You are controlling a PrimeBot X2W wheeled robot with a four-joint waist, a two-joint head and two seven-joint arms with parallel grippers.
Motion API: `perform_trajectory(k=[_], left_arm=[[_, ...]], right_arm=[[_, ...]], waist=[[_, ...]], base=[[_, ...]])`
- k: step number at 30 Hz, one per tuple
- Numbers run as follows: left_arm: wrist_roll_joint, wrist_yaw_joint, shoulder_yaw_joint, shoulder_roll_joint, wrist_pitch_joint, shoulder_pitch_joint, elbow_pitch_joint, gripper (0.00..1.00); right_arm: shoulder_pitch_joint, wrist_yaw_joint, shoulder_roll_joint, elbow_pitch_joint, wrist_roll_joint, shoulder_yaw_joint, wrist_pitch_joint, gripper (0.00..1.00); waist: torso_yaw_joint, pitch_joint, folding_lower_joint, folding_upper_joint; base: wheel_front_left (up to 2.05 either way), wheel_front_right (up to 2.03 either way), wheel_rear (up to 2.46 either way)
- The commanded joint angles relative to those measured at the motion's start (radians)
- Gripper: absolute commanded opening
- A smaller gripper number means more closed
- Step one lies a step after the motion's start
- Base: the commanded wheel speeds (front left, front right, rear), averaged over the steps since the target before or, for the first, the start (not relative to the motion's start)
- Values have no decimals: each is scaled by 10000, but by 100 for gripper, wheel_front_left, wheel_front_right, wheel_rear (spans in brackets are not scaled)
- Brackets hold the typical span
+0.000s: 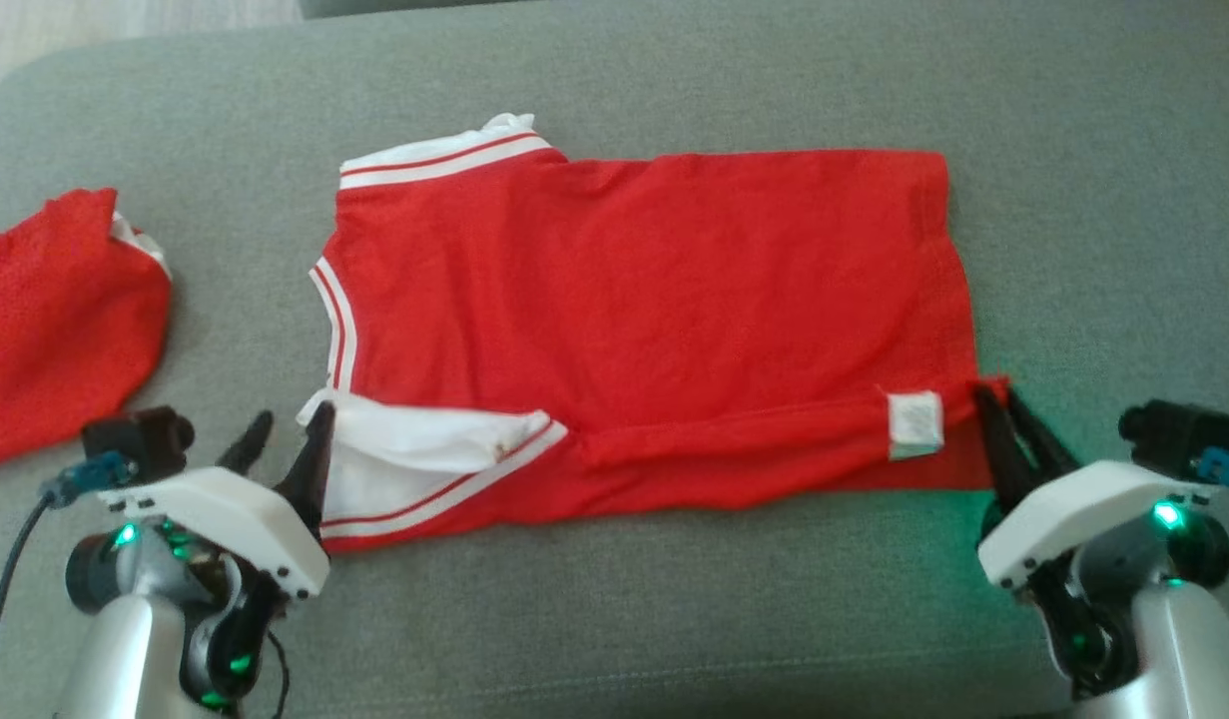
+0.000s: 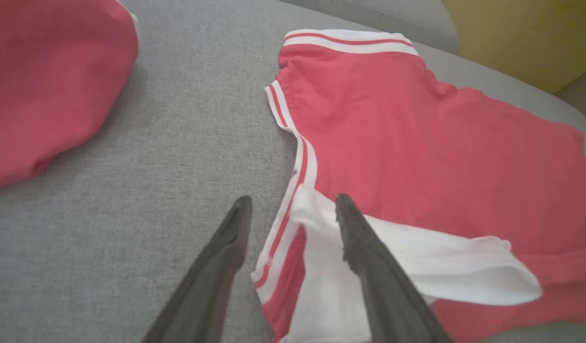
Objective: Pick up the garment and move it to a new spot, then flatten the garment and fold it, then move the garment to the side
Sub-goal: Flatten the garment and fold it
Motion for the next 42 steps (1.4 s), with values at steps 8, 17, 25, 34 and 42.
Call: perform_trajectory(k=[8, 17, 25, 34, 42], left_arm=[[734, 283, 540, -36, -2547, -465, -403, 100], [1557, 864, 344, -402, -4392, 543, -1290, 100], [1835, 1180, 242, -433, -4561, 1510, -1741, 100], [1804, 1243, 28, -501, -4474, 2046, -1709, 100], [1763, 1234, -69, -467, -4446, 2043, -1606, 100]], right_arm=[[-565, -9, -609, -707, -434, 1018, -2798, 100], [92, -9, -930, -1047, -1477, 1440, -4158, 100], [884, -9, -842, -1384, -1681, 1478, -4026, 100], [1305, -9, -704, -1551, -1658, 1452, -3792, 100], [1370, -9, -689, -1573, -1620, 1388, -3678, 100]], waist=[[-135, 162, 1, 0], [-13, -283, 1, 0], [-39, -737, 1, 0], [-6, -1009, 1, 0], [33, -1040, 1, 0]], base=[[0, 0, 0], [0, 0, 0], [0, 0, 0], [0, 0, 0], [0, 0, 0]])
